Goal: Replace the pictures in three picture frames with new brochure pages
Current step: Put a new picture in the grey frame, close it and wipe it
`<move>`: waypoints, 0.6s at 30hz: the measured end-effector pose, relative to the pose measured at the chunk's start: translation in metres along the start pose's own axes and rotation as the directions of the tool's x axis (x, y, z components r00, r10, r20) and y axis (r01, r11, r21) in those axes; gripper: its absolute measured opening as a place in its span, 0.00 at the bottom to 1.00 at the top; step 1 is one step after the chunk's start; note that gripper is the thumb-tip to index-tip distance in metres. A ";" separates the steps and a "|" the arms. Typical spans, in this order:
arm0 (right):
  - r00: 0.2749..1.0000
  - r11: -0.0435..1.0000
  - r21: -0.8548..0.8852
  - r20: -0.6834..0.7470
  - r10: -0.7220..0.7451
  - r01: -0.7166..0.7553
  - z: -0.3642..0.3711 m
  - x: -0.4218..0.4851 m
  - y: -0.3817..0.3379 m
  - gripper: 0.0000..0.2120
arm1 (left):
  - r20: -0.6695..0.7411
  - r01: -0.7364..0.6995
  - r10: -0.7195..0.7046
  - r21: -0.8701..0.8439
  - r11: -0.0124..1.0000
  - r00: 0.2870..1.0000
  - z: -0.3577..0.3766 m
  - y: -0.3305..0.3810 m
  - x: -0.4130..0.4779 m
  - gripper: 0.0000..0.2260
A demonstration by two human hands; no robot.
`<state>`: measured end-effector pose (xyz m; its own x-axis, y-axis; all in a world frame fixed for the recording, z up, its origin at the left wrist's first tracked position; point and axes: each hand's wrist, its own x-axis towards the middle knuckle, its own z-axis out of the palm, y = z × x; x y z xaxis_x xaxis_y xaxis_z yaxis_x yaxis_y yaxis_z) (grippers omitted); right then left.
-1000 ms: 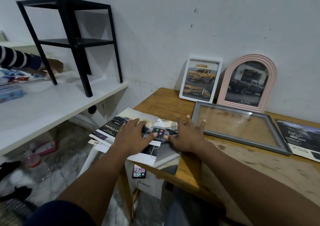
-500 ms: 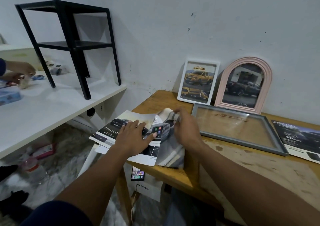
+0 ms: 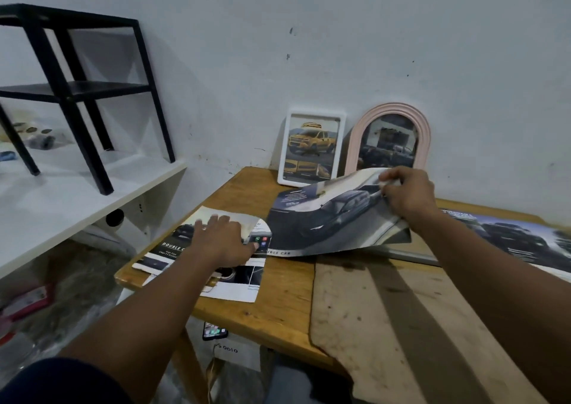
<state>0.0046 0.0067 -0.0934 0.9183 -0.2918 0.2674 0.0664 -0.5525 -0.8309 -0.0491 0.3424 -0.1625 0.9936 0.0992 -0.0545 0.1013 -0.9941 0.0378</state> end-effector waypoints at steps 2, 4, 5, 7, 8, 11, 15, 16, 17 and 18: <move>0.999 0.999 -0.005 0.031 0.042 -0.042 -0.015 0.013 0.017 0.04 | -0.101 -0.013 0.010 -0.021 1.000 0.995 -0.001 0.012 0.008 0.28; 0.996 0.997 -0.031 0.054 0.069 -0.067 -0.026 0.026 0.032 0.04 | -0.212 -0.080 0.058 -0.095 0.992 0.976 -0.003 0.030 0.018 0.25; 0.995 0.996 -0.047 0.060 0.076 -0.073 -0.029 0.032 0.040 0.04 | -0.229 -0.125 0.095 -0.122 0.985 0.969 -0.004 0.042 0.025 0.24; 0.993 0.992 -0.089 0.074 0.091 -0.084 -0.033 0.044 0.055 0.05 | -0.187 -0.200 0.167 -0.174 0.964 0.968 -0.004 0.067 0.039 0.26; 0.993 0.990 -0.114 0.080 0.091 -0.082 -0.033 0.051 0.063 0.05 | -0.157 -0.227 0.197 -0.202 0.953 0.968 -0.002 0.082 0.047 0.27; 0.994 0.976 -0.217 0.103 0.036 -0.013 -0.030 0.062 0.080 0.04 | -0.113 -0.262 0.241 -0.247 0.933 0.964 0.004 0.111 0.063 0.29; 0.982 0.938 -0.347 0.181 0.046 0.020 -0.029 0.071 0.097 0.11 | -0.079 -0.253 0.241 -0.228 0.940 0.967 0.009 0.130 0.075 0.27; 0.978 0.911 -0.412 0.202 0.056 0.033 -0.029 0.073 0.101 0.14 | -0.096 -0.258 0.242 -0.221 0.940 0.965 0.010 0.131 0.076 0.27; 0.974 0.872 -0.487 0.218 0.068 0.048 -0.030 0.072 0.104 0.17 | -0.119 -0.265 0.245 -0.212 0.941 0.962 0.011 0.132 0.077 0.27; 0.969 0.833 -0.549 0.235 0.080 0.064 -0.030 0.071 0.106 0.21 | -0.135 -0.273 0.249 -0.202 0.941 0.959 0.012 0.131 0.077 0.28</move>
<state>0.0651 -0.0964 -0.1478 0.9867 -0.1431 0.0774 -0.0997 -0.9078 -0.4073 0.0406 0.2191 -0.1740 0.9849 -0.1467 0.0919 -0.1655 -0.9535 0.2518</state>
